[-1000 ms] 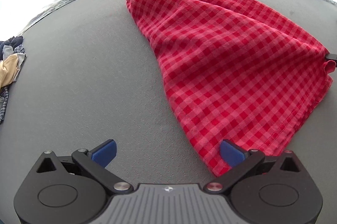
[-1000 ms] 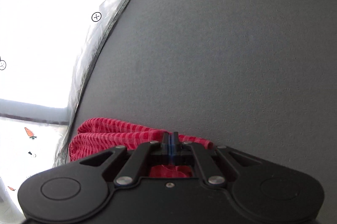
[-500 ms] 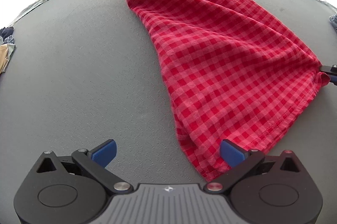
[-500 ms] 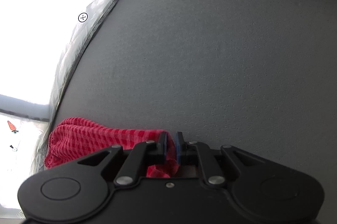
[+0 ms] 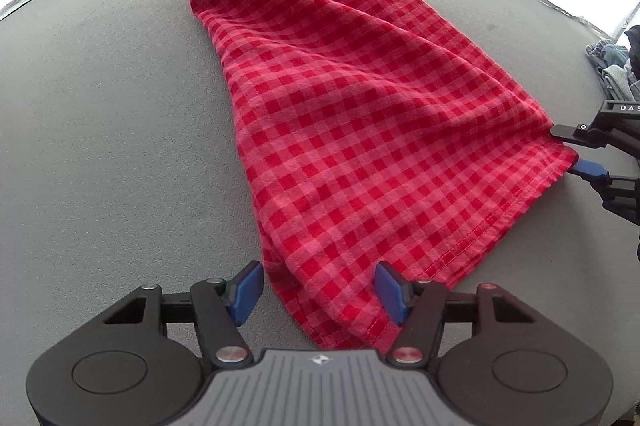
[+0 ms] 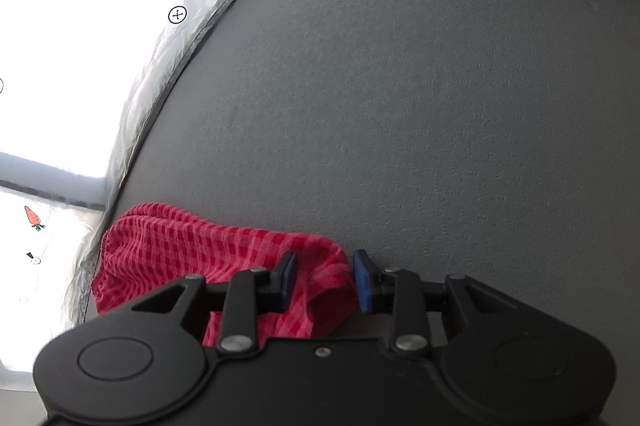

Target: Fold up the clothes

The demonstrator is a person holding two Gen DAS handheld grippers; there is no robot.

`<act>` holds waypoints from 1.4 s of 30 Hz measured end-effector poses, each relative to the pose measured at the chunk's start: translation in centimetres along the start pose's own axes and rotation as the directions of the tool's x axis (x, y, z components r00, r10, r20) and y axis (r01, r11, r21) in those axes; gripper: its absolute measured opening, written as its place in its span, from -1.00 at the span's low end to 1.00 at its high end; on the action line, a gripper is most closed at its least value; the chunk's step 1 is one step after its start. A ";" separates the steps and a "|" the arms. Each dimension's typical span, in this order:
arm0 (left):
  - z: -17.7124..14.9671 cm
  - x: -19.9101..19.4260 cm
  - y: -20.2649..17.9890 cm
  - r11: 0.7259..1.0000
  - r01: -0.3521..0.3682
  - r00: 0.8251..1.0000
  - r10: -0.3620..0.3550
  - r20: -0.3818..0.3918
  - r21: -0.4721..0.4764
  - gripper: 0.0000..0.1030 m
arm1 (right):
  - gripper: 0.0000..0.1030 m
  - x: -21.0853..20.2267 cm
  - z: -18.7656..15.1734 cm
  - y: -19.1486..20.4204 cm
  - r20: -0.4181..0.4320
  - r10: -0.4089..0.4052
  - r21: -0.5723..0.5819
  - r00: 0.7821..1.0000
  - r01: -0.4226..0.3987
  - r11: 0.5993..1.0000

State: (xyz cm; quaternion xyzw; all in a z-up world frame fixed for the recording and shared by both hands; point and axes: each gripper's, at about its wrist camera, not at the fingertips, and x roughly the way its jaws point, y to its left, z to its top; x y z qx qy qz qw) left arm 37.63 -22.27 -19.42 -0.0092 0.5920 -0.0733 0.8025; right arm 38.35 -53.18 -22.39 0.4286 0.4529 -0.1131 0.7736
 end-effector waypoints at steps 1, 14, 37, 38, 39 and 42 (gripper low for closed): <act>0.0 0.2 -0.2 1.000 -0.002 1.000 0.002 -0.004 0.006 0.15 | -0.33 0.0 -0.2 0.2 0.003 -0.005 -0.012 1.000 0.005 1.000; 0.4 0.5 -0.9 0.999 -0.039 0.999 0.039 0.012 0.011 -0.77 | -0.93 0.4 -1.1 1.2 -0.024 -0.028 -0.075 0.999 0.026 0.997; -4.0 -2.3 5.9 0.982 -0.038 0.986 0.007 -0.165 -0.187 -0.84 | -0.94 -3.7 -7.5 -2.9 -0.225 -0.014 -0.054 0.974 0.002 0.999; -3.9 -2.3 5.9 0.982 -0.041 0.987 0.010 -0.163 -0.187 -0.80 | -0.93 -3.5 -7.4 -2.7 -0.228 -0.021 -0.049 0.973 0.010 0.999; -3.9 -2.2 5.9 0.982 -0.041 0.987 0.010 -0.163 -0.186 -0.80 | -0.93 -3.3 -7.4 -2.5 -0.230 -0.031 -0.048 0.973 0.021 0.999; -3.6 -2.0 6.0 0.982 -0.041 0.986 0.010 -0.166 -0.185 -0.79 | -0.92 -3.1 -7.5 -2.1 -0.232 -0.046 -0.047 0.972 0.036 0.998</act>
